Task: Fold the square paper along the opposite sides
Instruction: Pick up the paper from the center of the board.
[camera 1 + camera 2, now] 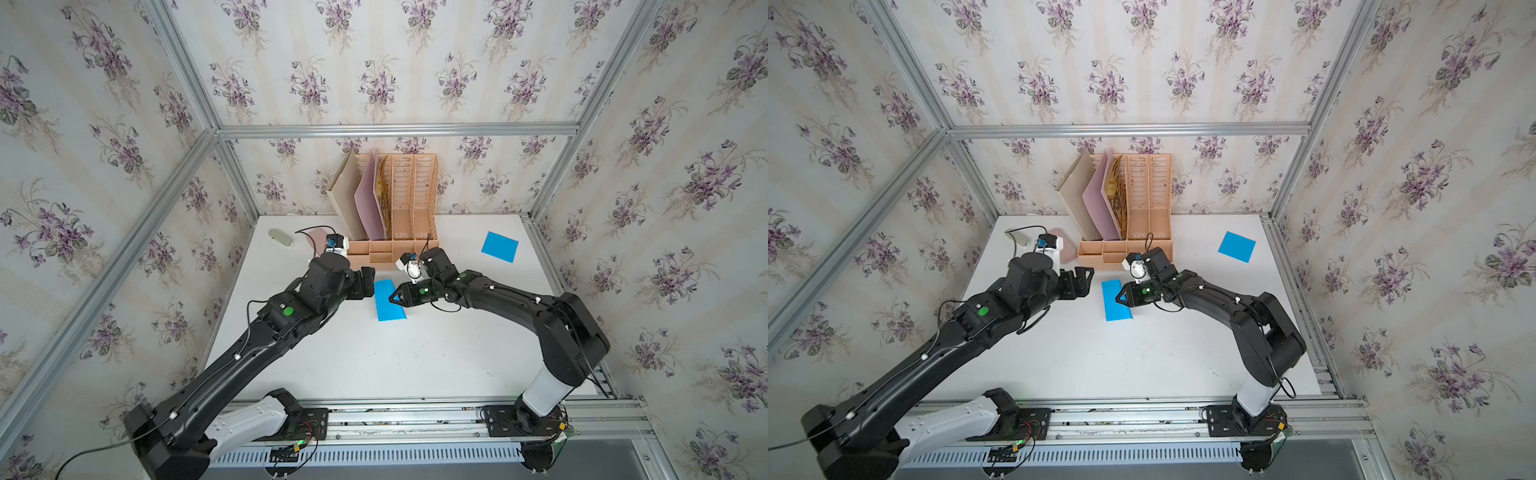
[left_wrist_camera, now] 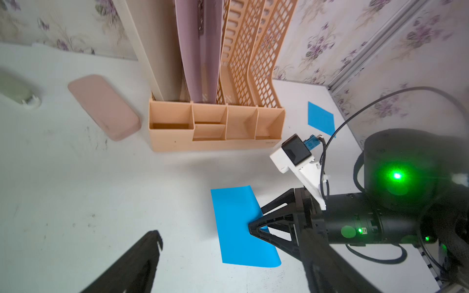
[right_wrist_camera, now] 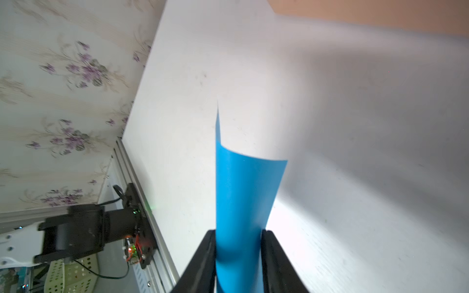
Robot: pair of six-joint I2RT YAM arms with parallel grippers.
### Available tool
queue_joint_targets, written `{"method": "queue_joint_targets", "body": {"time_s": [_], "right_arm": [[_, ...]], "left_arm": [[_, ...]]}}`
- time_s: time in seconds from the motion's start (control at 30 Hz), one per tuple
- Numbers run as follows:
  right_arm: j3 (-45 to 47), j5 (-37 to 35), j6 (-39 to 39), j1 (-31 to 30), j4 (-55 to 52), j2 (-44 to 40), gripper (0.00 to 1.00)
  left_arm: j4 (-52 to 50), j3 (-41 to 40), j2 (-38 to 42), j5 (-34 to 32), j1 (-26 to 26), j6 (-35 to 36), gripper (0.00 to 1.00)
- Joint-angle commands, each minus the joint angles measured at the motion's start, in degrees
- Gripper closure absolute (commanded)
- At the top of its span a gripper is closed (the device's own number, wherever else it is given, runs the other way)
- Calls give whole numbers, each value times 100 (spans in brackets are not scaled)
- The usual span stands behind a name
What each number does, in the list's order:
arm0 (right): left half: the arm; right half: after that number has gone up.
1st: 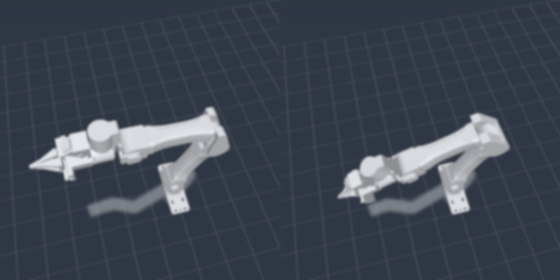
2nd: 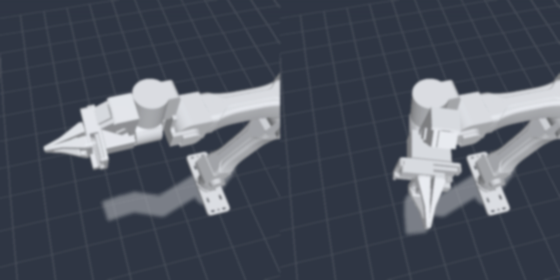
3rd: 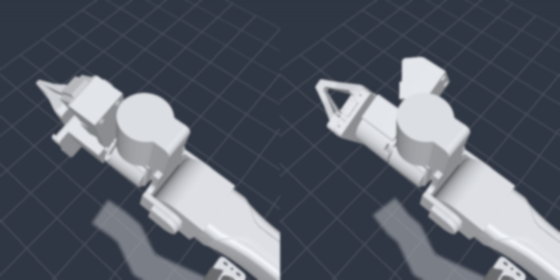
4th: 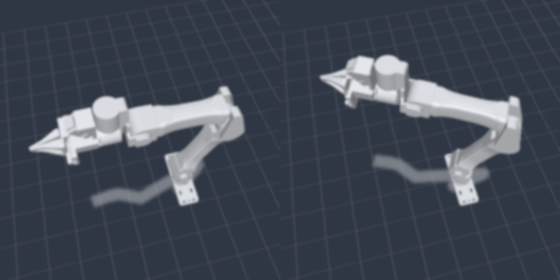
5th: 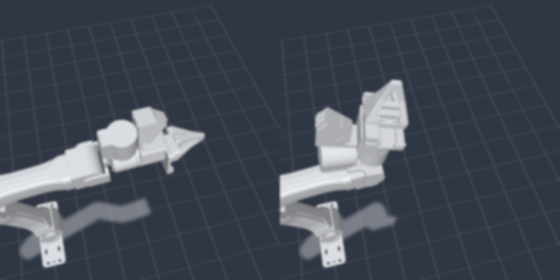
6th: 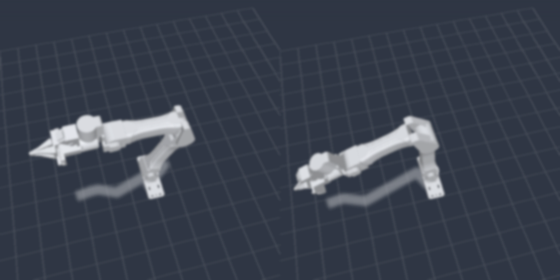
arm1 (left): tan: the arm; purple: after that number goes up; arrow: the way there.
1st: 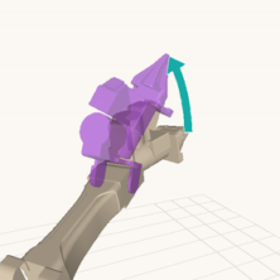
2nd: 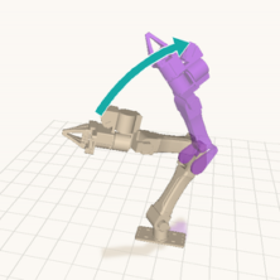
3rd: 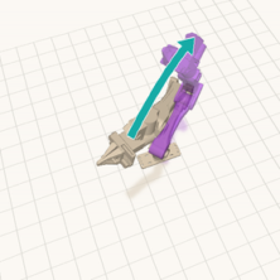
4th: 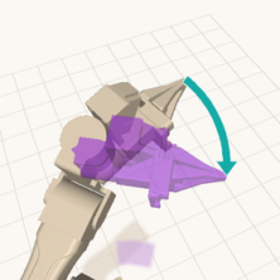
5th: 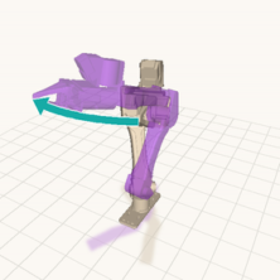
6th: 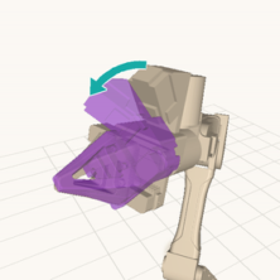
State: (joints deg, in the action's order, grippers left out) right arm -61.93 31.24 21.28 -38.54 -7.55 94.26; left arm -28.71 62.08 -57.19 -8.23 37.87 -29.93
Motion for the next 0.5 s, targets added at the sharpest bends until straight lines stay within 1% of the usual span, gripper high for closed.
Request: {"method": "queue_joint_targets", "body": {"time_s": [0.0,0.1,0.2,0.27,0.3,0.4,0.47], "right_arm": [[130,226,156,8,411,-497,66],[176,517,-8,14,533,-1056,66],[130,875,-268,23,684,-1563,66],[115,1175,-405,39,895,-1873,66],[120,1338,-460,62,1020,-2031,66],[119,1664,-537,145,1413,-2388,66],[104,1820,-536,227,1620,-2527,66]], "left_arm": [[248,-64,475,854,-33,1111,6],[278,-67,826,1810,-44,1557,3],[318,-24,1045,2524,-58,1874,1],[279,80,1104,2849,-61,2073,0],[232,175,1105,3168,-68,2171,1],[81,528,1049,3708,-69,2431,1],[3,755,970,3947,-82,2545,1]]}}
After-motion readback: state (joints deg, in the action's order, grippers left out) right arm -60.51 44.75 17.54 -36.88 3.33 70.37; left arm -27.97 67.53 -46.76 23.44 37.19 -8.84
